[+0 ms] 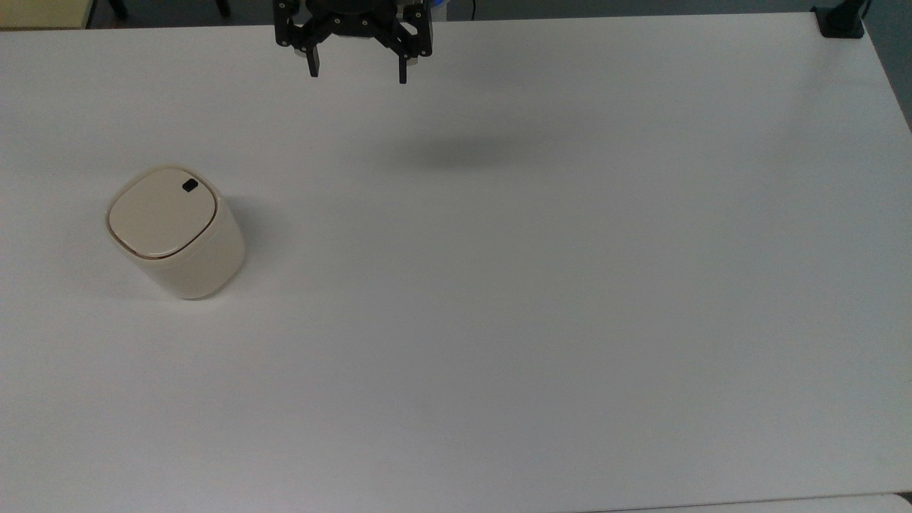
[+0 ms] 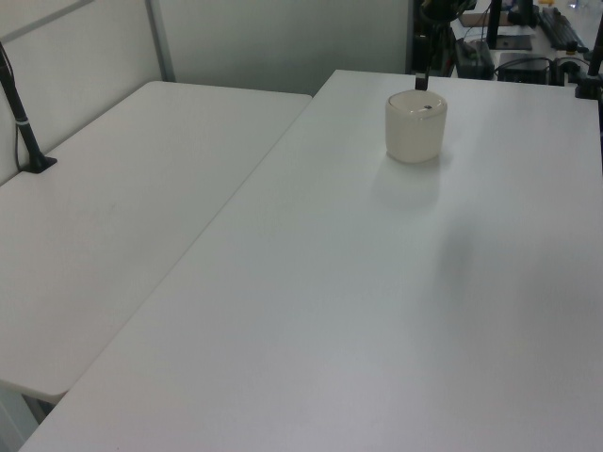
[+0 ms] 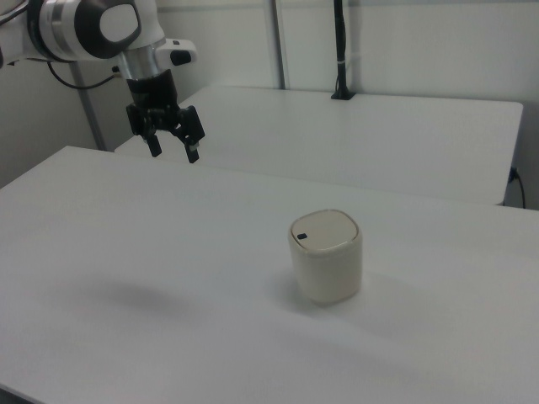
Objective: Open the trash bin
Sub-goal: 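Move the gripper toward the cream trash bin and lower it, then lower the gripper onto the lid tab of the bin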
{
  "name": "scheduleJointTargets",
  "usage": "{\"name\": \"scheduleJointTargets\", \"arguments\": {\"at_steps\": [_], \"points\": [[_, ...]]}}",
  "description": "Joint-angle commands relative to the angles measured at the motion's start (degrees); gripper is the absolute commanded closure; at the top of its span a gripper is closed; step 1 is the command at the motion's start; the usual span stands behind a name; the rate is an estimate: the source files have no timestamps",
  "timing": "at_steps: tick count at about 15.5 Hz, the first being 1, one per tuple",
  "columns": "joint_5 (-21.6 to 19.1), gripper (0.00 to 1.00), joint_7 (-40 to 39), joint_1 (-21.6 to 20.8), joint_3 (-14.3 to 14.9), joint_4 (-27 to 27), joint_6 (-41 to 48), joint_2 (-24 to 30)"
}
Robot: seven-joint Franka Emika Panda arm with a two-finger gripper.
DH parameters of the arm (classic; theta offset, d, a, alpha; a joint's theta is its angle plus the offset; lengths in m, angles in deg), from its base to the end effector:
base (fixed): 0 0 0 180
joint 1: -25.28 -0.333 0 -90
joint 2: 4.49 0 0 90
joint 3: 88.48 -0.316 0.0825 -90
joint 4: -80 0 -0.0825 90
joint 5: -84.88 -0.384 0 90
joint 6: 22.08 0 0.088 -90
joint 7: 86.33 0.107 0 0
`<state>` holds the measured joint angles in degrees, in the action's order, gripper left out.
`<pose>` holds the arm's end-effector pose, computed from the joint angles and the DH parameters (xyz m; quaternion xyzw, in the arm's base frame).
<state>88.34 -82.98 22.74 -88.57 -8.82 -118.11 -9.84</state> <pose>0.5917 0.0213 0.5904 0.9994 -0.0036 0.0178 0.0291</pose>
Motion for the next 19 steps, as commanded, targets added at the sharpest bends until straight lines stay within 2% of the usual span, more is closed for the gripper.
{"name": "scheduleJointTargets", "arguments": {"at_steps": [1, 4, 6, 8, 11, 13, 15, 19], "points": [[-0.4, 0.14, -0.6, -0.5, 0.2, -0.8, -0.3, 0.3], [-0.4, 0.57, -0.9, -0.6, 0.2, -1.0, -0.2, 0.3], [-0.4, 0.76, -1.1, -0.6, 0.2, -1.0, -0.2, 0.2], [-0.4, 0.87, -1.1, -0.5, 0.2, -1.0, -0.3, -0.1], [-0.3, 0.96, -0.6, -0.2, 0.2, -0.9, -0.4, -1.5], [-0.3, 0.97, -0.2, 0.4, 0.8, -0.7, -0.6, -2.3], [-0.5, 0.97, 0.1, 3.4, 0.8, -0.8, -2.1, -2.4], [-0.6, 0.97, 6.2, 9.1, 0.8, -0.8, -7.9, -4.9]]}}
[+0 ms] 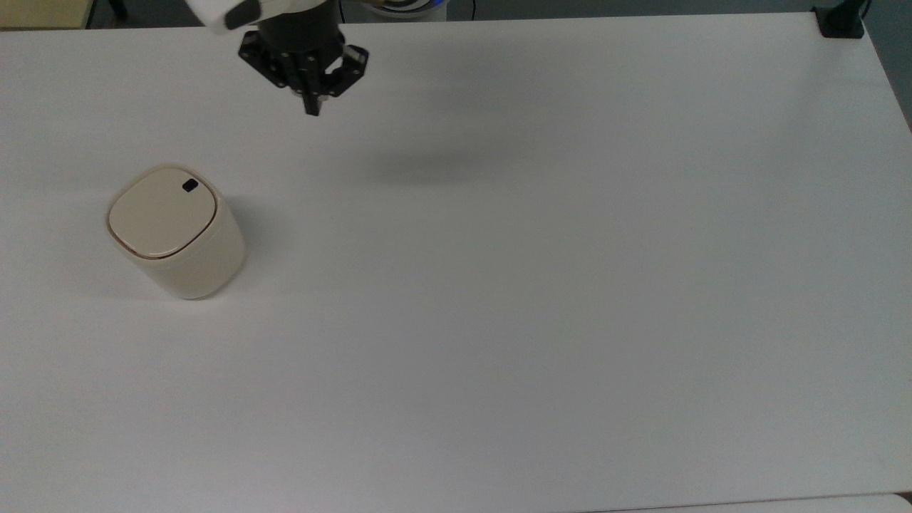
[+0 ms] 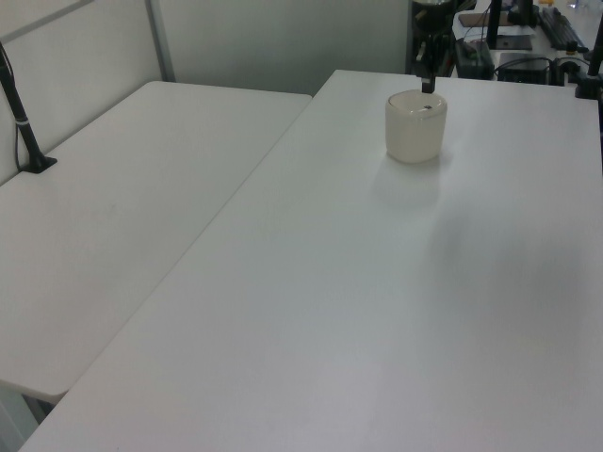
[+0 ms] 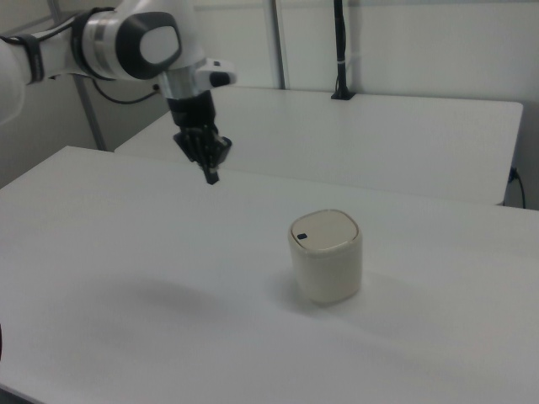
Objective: Open the trash bin
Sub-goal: 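Lower the gripper onto the lid tab of the bin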
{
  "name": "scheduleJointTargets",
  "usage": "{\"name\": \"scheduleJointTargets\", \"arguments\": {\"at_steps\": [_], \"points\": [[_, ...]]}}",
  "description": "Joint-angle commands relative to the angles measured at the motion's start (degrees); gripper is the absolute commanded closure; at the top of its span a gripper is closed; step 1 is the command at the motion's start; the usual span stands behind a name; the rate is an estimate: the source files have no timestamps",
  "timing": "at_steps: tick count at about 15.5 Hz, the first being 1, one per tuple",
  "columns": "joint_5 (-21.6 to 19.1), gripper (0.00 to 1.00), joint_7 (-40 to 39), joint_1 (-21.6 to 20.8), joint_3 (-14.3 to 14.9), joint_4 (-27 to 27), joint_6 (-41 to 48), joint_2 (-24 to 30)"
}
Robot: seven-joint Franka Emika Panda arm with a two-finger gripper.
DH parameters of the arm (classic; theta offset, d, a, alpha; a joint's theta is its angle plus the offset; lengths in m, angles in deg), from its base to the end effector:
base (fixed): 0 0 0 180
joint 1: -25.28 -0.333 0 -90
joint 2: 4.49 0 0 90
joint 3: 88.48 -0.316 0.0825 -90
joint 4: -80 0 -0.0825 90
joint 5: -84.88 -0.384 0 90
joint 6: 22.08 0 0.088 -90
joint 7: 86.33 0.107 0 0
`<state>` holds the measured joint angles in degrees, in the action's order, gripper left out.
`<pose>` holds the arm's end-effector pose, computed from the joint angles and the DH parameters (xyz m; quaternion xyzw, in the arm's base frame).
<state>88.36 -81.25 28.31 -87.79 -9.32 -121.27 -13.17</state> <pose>0.6096 -0.0447 0.5562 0.9969 -0.0721 0.0107 0.0308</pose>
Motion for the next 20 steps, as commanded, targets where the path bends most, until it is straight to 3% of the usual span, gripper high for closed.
{"name": "scheduleJointTargets", "arguments": {"at_steps": [1, 7, 16, 20], "points": [[-0.6, 0.97, 6.2, 5.0, 0.0, -0.3, -7.1, -2.4], [0.3, 0.96, 12.9, 10.9, 0.1, 0.0, -15.1, -7.2], [2.7, 0.97, 13.7, 11.3, 0.5, -0.2, -19.0, -12.4], [2.9, 0.97, 13.6, 11.3, 0.9, -0.1, -18.2, -12.2]]}}
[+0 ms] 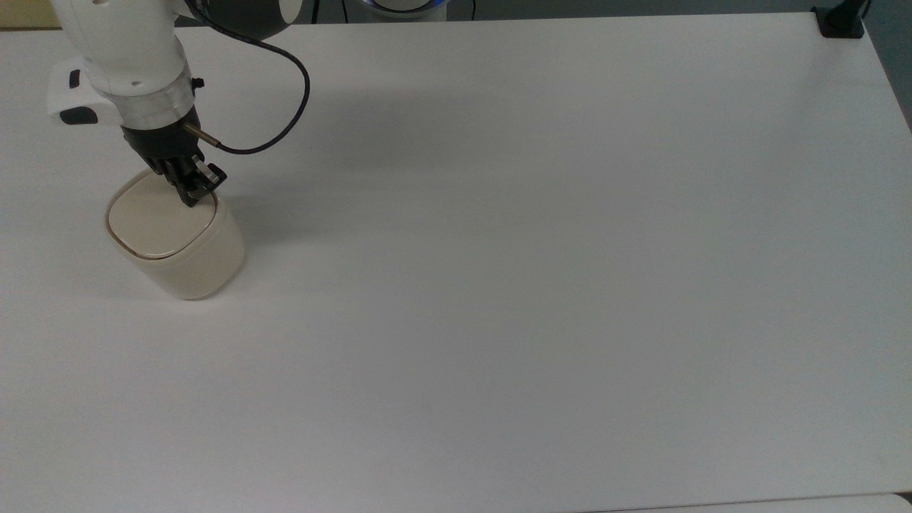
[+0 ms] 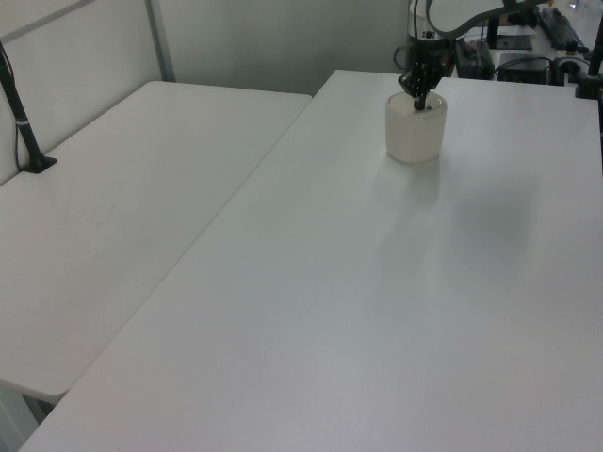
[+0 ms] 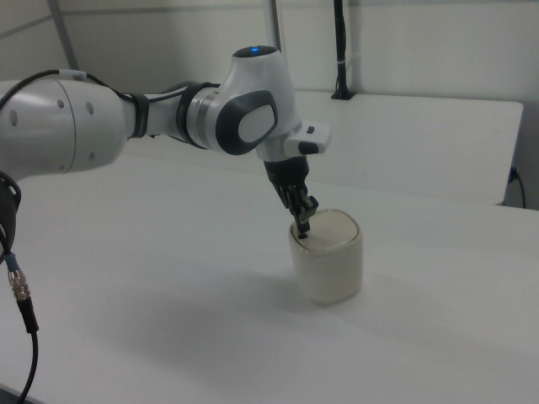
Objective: Open the trash bin
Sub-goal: 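Lower the gripper onto the lid tab of the bin, then lift the gripper upward, flipping the bin lid open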
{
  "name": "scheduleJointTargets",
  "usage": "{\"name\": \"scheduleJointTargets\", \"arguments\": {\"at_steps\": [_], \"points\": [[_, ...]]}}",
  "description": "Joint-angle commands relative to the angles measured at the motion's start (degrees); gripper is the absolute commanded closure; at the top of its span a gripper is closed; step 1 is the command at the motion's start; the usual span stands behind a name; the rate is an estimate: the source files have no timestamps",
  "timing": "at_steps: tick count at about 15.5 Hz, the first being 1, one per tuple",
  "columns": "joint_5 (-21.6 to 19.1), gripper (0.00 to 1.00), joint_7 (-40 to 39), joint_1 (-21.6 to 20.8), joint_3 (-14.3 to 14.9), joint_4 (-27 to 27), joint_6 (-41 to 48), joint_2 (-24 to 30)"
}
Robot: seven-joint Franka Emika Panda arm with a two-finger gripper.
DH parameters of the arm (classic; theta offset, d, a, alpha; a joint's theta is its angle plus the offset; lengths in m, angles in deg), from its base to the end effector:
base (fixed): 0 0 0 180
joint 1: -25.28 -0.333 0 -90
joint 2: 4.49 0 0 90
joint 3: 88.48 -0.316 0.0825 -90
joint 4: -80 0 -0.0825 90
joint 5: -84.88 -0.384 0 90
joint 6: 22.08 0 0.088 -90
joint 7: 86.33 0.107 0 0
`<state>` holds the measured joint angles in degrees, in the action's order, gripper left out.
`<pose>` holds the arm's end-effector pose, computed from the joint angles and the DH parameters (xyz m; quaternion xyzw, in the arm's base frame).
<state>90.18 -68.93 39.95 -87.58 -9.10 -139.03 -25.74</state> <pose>0.6540 -0.1861 0.4455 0.9616 -0.2645 0.0582 0.0442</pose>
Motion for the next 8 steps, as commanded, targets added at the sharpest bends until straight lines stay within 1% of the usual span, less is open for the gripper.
{"name": "scheduleJointTargets", "arguments": {"at_steps": [1, 4, 7, 8], "points": [[1.0, 0.97, 1.1, -0.2, 0.7, -0.3, -0.4, 0.7], [0.9, 0.96, 1.0, -0.3, 0.8, -0.1, -0.1, 1.4], [0.7, 0.95, 0.0, -1.0, -0.1, 0.0, 5.1, 5.6], [0.7, 0.95, -0.9, -2.1, -0.5, 0.0, 6.8, 6.9]]}}
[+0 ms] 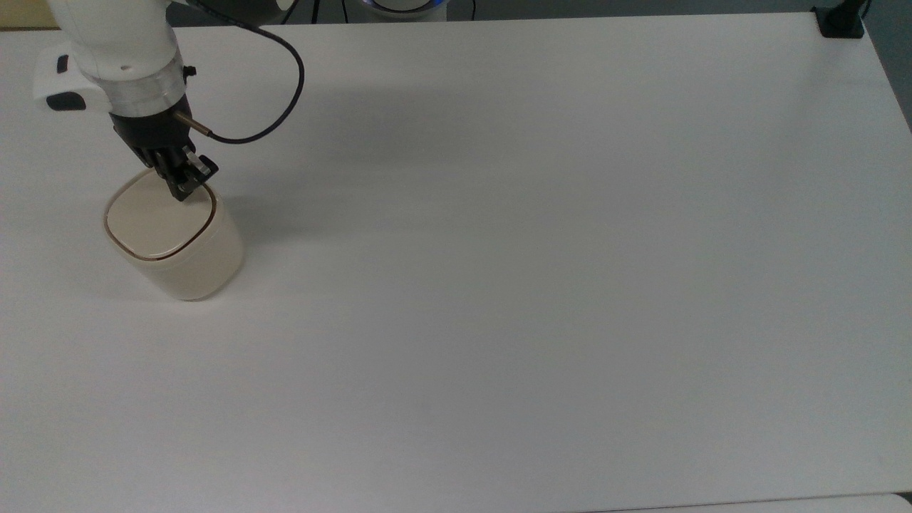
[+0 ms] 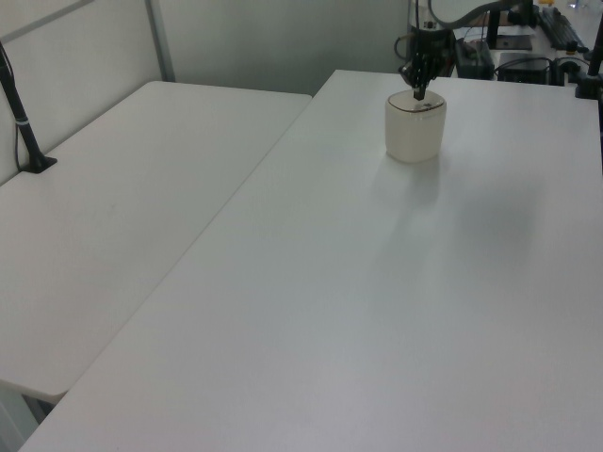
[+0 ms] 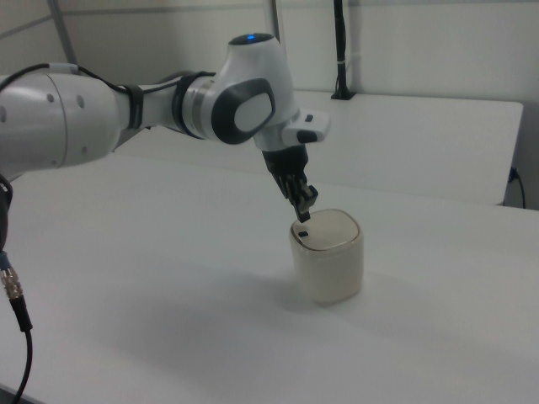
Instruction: Open the trash bin
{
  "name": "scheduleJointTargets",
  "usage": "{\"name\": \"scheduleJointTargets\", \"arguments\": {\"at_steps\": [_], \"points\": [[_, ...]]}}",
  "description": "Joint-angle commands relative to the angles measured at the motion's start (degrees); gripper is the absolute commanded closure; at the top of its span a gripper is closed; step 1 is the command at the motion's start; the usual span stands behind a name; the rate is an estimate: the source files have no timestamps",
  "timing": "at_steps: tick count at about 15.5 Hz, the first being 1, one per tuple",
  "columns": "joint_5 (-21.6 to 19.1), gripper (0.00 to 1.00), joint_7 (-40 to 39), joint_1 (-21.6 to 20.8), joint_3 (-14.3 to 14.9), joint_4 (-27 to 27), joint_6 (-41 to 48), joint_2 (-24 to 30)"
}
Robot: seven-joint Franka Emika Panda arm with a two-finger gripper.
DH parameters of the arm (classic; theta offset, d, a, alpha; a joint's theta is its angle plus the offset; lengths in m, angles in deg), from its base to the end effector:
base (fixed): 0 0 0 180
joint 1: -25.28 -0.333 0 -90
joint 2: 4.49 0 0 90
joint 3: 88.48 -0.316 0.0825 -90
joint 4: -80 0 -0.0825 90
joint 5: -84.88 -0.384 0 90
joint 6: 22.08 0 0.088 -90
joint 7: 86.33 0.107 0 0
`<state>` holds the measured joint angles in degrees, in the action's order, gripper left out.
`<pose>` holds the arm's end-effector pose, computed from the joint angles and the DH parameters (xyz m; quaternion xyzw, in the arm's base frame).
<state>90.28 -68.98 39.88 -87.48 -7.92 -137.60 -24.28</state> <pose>0.6513 -0.1860 0.4704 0.9606 -0.2653 0.0687 0.0457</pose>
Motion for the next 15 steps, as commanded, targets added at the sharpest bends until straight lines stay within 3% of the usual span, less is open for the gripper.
{"name": "scheduleJointTargets", "arguments": {"at_steps": [1, 5, 11, 13, 15], "points": [[0.8, 0.94, -1.6, -4.1, -0.9, -1.2, 7.0, 6.6], [0.9, 0.92, -8.0, -10.5, -1.1, -1.2, 15.0, 9.9], [0.5, 0.92, -13.1, -16.6, -1.1, -1.6, 17.9, 12.0], [0.1, 0.83, -13.2, -17.4, -1.1, -1.6, 18.3, 13.5], [-0.4, 0.67, -13.1, -17.5, -1.1, -1.7, 18.7, 14.8]]}}
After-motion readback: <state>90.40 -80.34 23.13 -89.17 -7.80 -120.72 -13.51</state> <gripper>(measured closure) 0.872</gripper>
